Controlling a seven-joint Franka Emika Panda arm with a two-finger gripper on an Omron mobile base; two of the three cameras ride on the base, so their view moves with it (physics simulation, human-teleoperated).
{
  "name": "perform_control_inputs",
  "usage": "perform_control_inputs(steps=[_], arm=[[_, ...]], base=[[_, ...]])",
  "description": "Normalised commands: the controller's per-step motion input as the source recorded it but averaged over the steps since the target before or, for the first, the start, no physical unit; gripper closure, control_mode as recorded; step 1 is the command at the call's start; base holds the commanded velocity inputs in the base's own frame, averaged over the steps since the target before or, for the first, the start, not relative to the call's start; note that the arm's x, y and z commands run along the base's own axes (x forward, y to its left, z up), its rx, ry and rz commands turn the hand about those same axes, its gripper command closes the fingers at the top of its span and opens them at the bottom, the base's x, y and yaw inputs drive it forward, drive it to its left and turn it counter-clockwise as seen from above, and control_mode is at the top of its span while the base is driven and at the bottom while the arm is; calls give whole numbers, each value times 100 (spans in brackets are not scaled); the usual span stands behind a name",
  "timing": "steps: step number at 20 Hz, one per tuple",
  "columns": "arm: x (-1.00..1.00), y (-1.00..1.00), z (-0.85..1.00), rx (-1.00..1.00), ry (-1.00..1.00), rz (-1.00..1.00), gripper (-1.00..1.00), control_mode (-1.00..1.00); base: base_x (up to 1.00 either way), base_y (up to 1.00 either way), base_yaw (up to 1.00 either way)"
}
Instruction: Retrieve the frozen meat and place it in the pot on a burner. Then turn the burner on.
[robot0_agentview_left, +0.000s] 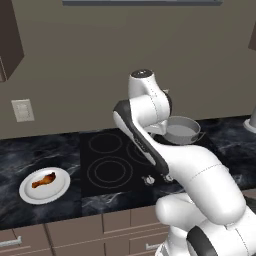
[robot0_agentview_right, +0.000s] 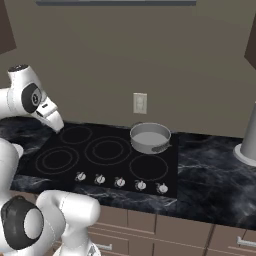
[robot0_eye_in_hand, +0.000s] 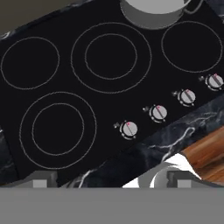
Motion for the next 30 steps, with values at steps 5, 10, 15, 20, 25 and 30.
perform_control_inputs(steps=[5,10,15,20,25,30], arm=[[22,60,-19,4,1,-16,-100,-100],[17,52,-11,11,1,-8,-100,-100],[10,57,-21,3,0,-10,-100,-100],[9,55,-25,5,0,-9,-100,-100],[17,56,-30,9,7,-3,-100,-100],[9,48,-28,15,10,0,-100,-100]], base=[[0,0,0],[0,0,0],[0,0,0],[0,0,0],[0,0,0],[0,0,0]])
